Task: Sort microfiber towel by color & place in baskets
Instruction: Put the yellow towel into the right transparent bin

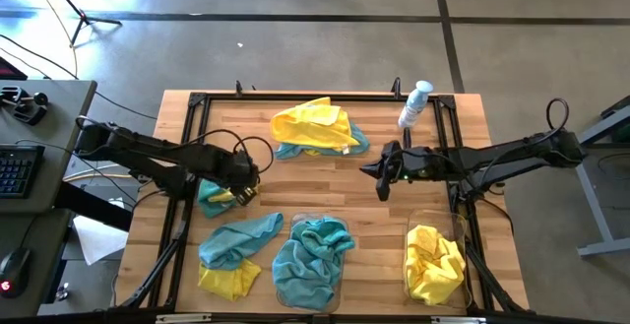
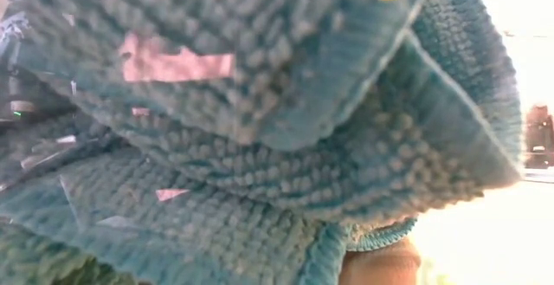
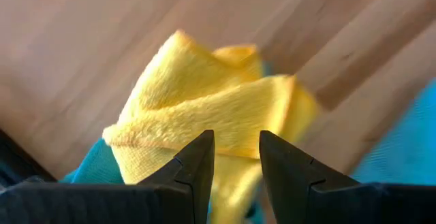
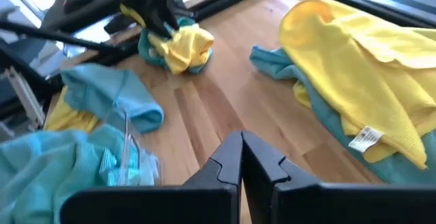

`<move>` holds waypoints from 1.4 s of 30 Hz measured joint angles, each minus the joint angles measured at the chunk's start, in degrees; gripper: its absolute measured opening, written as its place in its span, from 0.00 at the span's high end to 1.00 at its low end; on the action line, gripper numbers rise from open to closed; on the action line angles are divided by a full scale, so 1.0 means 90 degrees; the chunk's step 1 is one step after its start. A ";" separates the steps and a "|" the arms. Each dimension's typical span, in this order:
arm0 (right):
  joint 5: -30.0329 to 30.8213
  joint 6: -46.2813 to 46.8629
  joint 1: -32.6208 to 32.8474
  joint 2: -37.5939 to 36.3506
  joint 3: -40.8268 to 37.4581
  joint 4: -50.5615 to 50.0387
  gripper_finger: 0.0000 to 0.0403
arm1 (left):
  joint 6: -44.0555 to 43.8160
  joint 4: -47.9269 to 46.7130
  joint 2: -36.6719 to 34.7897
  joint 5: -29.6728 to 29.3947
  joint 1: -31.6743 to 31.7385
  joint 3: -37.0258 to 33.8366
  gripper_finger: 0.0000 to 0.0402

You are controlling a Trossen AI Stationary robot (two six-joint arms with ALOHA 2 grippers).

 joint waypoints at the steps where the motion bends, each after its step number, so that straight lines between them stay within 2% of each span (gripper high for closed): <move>1: 0.0102 0.0101 0.0000 0.0000 0.0000 0.0040 1.00 | 0.0036 0.0067 0.0000 0.0101 0.0084 -0.0145 0.74; 11: 0.0174 0.0735 0.0000 0.0002 0.0000 0.0130 1.00 | 0.0046 0.1358 0.0000 0.0364 0.0530 -0.1461 0.75; 13: 0.0174 0.0922 0.0000 0.0002 0.0000 0.0130 1.00 | 0.0012 0.1566 -0.0005 0.0362 0.0563 -0.1607 0.80; 17: 0.0164 0.1156 0.0000 0.0002 0.0000 0.0130 1.00 | 0.0058 0.1607 -0.0007 0.0361 0.0602 -0.1632 0.96; 19: 0.0154 0.1163 0.0002 0.0002 0.0002 0.0130 1.00 | 0.0160 0.1514 -0.0037 0.0341 0.0602 -0.1508 0.98; 24: 0.0153 0.1159 0.0002 0.0005 0.0002 0.0142 1.00 | 0.0494 0.0934 -0.0172 0.0168 0.0602 -0.0664 0.99; 31: 0.0147 0.1201 0.0002 0.0005 0.0002 0.0499 1.00 | 0.1215 0.0055 -0.0248 -0.0628 0.0602 0.1343 1.00; 37: -0.0010 0.0485 0.0002 0.0005 0.0007 0.1565 1.00 | 0.1877 0.0089 -0.0250 -0.1005 0.0599 0.2834 1.00; 42: -0.0272 -0.0017 0.0002 0.0084 0.0352 0.1872 1.00 | 0.2361 0.0536 -0.0157 -0.1018 0.0599 0.3561 1.00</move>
